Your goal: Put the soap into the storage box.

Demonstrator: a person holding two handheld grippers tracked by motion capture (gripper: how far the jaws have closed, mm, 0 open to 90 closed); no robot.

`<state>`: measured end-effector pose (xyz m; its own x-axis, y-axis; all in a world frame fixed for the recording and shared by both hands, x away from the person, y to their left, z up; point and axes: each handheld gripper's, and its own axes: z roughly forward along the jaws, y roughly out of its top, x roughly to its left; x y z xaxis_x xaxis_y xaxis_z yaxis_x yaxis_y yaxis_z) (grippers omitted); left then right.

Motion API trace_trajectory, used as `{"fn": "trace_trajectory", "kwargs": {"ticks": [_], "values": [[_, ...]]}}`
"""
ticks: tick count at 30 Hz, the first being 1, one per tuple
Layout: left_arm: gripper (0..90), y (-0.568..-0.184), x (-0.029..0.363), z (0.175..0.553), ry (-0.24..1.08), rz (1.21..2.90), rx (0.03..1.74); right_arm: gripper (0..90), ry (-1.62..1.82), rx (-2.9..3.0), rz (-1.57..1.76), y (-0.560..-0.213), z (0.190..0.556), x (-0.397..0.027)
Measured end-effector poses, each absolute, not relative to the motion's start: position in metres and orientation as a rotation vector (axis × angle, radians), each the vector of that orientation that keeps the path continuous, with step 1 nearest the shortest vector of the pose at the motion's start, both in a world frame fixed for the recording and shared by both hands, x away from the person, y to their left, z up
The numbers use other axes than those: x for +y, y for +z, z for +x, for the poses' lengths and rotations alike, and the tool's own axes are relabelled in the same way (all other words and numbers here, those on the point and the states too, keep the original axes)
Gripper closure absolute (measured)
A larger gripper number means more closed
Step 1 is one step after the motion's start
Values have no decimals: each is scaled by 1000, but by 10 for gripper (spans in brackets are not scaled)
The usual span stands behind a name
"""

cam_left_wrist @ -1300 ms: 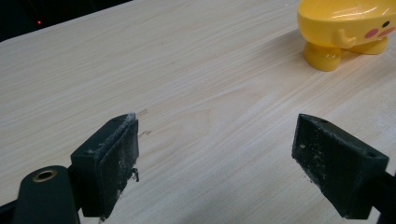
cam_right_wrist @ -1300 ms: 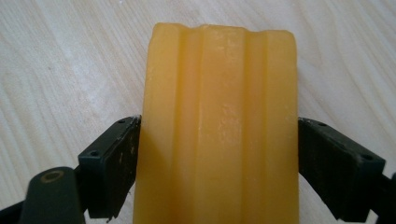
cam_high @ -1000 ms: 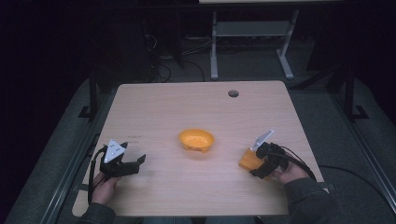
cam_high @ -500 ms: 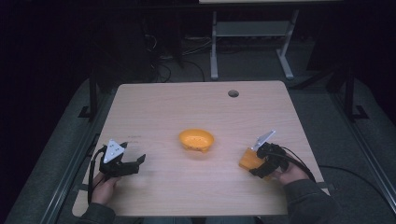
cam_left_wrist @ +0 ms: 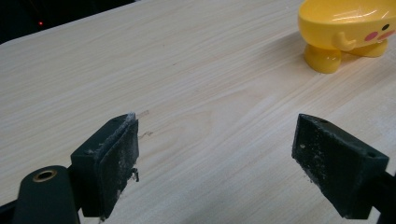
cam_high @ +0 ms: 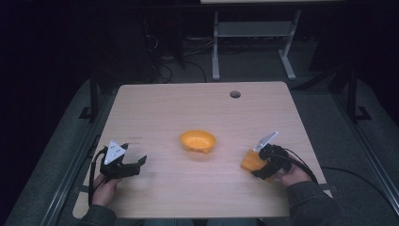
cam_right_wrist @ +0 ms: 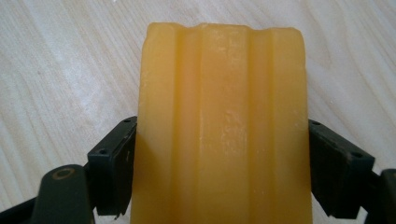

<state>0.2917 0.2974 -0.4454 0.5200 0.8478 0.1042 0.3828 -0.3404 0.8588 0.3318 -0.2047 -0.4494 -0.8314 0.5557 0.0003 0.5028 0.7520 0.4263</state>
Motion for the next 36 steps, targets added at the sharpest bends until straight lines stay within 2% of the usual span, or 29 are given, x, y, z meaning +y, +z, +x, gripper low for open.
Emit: {"fn": "trace_trajectory", "kwargs": {"ticks": [36], "values": [[140,-445,298,292,711,1926,1012,204,722,2814,742,-428,332,-197]]}}
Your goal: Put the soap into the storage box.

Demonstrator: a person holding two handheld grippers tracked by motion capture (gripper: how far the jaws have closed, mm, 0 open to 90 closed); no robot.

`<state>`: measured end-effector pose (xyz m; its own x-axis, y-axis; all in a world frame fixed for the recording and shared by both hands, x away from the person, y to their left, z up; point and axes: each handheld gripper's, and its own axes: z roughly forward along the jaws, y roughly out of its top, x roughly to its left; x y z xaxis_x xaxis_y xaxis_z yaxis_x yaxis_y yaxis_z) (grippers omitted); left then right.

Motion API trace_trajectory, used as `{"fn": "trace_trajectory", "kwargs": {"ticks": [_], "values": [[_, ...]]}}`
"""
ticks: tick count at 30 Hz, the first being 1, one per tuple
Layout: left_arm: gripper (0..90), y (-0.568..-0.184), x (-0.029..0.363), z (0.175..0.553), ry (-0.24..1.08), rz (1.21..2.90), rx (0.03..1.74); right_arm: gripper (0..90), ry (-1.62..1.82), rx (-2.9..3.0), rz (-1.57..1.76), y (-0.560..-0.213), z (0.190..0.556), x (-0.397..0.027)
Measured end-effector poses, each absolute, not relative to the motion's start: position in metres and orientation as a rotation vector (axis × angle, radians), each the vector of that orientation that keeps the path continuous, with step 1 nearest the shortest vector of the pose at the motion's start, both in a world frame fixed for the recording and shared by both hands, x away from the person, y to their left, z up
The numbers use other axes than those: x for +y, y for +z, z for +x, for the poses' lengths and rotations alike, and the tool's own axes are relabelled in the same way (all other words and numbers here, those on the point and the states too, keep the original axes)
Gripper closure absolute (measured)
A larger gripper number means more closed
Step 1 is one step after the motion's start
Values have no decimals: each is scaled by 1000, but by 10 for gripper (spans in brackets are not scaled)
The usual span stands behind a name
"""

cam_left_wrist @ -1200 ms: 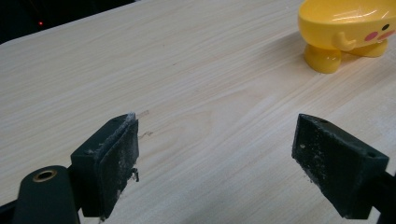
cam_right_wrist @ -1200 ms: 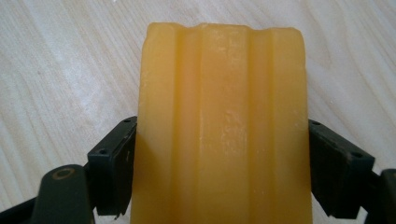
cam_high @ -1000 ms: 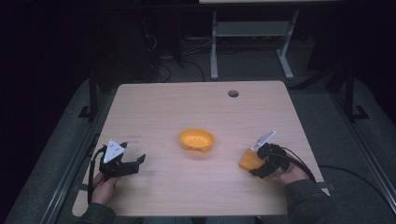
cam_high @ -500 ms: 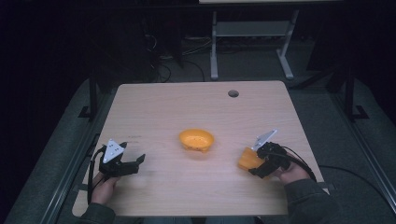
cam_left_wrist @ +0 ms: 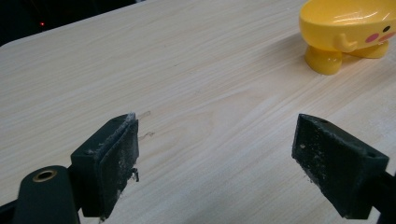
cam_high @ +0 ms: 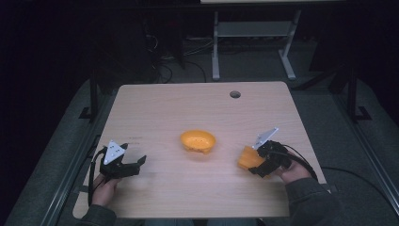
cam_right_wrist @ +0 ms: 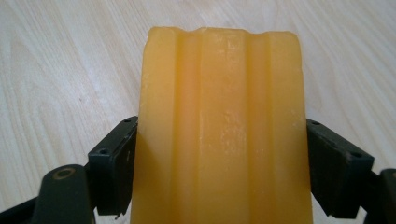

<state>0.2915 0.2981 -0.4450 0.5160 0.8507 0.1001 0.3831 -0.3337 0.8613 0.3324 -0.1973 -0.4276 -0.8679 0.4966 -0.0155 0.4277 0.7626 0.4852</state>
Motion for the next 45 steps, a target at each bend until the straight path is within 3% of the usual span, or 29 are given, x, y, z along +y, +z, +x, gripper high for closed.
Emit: {"fn": "trace_trajectory", "kwargs": {"ticks": [45], "values": [[140,-444,300,292,710,1919,1015,204,723,2826,572,-389,364,-150]]}}
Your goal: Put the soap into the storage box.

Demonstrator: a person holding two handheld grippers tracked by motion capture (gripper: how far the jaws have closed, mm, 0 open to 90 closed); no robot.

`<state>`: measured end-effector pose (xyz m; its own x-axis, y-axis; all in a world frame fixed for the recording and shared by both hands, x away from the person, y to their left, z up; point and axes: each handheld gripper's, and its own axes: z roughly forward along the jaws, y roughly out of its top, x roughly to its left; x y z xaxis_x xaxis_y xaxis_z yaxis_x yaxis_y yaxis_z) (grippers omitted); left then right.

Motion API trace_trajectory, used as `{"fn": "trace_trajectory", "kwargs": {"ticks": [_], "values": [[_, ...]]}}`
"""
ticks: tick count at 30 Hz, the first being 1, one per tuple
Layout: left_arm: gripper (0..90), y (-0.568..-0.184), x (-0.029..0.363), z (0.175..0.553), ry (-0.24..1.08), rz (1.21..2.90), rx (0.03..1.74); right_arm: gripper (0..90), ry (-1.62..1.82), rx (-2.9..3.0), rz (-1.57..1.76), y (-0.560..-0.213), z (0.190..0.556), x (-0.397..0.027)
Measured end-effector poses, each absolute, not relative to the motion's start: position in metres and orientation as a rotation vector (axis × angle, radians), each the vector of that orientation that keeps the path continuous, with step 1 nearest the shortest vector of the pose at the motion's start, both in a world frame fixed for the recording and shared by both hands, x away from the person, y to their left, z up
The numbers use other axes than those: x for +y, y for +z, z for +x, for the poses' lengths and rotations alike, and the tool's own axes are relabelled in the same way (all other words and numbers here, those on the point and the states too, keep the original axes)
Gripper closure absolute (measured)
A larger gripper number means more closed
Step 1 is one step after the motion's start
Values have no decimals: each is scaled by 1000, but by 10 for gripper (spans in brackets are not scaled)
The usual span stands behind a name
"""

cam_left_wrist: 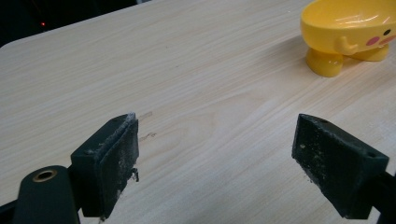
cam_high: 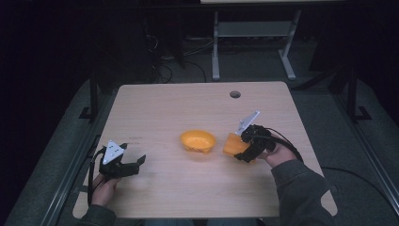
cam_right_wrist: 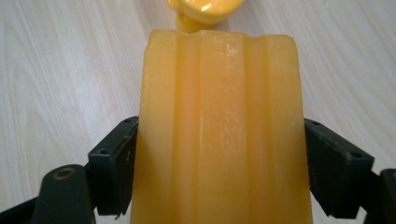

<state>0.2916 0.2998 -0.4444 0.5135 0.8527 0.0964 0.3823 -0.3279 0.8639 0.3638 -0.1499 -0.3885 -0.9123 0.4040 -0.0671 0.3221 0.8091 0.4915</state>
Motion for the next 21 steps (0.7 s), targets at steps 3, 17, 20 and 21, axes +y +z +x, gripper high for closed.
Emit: {"fn": "trace_trajectory", "kwargs": {"ticks": [3,17,20,21], "values": [[140,-444,300,292,710,1918,1014,204,718,2827,567,-384,366,-146],[140,-444,300,292,710,1915,1017,204,734,2833,505,-370,379,-127],[140,-444,301,292,712,1914,1016,204,744,2831,494,-367,383,-123],[140,-444,301,292,712,1914,1015,204,746,2832,493,-366,384,-122]]}}
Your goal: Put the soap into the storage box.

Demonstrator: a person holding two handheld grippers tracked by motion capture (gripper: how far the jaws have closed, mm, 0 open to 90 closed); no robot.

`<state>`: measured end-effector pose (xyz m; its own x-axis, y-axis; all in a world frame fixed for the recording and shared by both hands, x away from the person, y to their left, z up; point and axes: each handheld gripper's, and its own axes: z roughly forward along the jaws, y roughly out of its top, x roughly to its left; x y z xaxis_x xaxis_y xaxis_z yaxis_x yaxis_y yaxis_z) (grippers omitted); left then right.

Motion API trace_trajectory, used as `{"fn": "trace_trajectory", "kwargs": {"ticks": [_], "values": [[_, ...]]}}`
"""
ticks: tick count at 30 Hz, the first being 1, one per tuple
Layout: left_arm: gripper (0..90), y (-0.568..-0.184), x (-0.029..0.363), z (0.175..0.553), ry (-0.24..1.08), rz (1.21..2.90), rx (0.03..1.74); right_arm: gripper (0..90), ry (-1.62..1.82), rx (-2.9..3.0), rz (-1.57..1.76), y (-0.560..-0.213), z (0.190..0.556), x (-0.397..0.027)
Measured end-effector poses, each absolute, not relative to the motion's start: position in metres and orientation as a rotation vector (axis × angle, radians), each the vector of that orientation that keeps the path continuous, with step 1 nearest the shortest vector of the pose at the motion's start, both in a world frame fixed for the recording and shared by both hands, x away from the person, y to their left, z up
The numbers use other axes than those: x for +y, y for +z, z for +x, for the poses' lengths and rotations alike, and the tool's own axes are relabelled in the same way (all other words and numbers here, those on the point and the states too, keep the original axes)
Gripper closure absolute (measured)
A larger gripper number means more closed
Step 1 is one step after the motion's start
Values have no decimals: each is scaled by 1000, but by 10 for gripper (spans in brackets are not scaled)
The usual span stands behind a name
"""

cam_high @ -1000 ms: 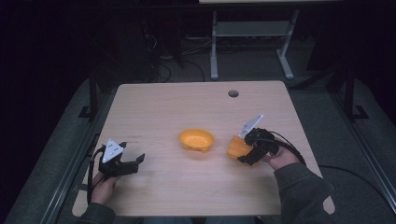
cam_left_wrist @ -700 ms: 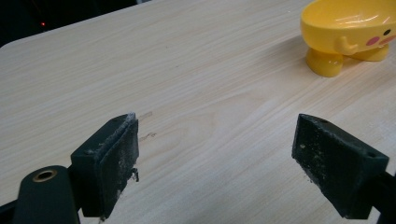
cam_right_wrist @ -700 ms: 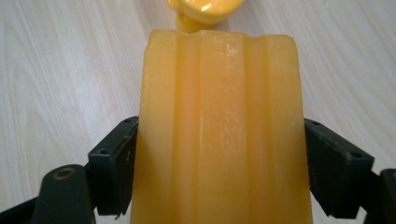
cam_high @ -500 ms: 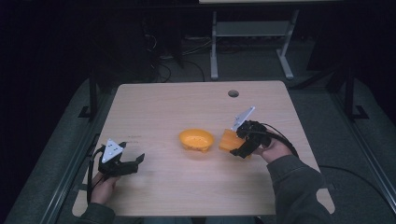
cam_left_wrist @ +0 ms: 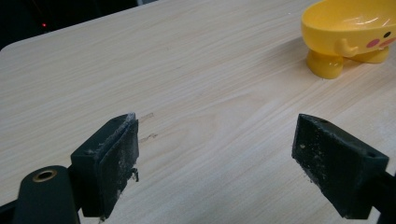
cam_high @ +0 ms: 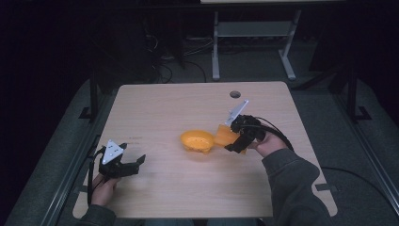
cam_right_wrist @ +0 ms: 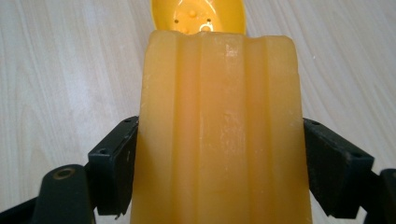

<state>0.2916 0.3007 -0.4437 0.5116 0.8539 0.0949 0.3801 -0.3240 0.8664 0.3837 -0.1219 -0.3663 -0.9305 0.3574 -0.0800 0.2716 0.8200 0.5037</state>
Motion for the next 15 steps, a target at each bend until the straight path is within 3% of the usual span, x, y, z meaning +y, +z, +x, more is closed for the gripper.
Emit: {"fn": "trace_trajectory", "kwargs": {"ticks": [15], "values": [[140,-443,301,292,711,1910,1015,204,766,2849,435,-361,400,-99]]}}
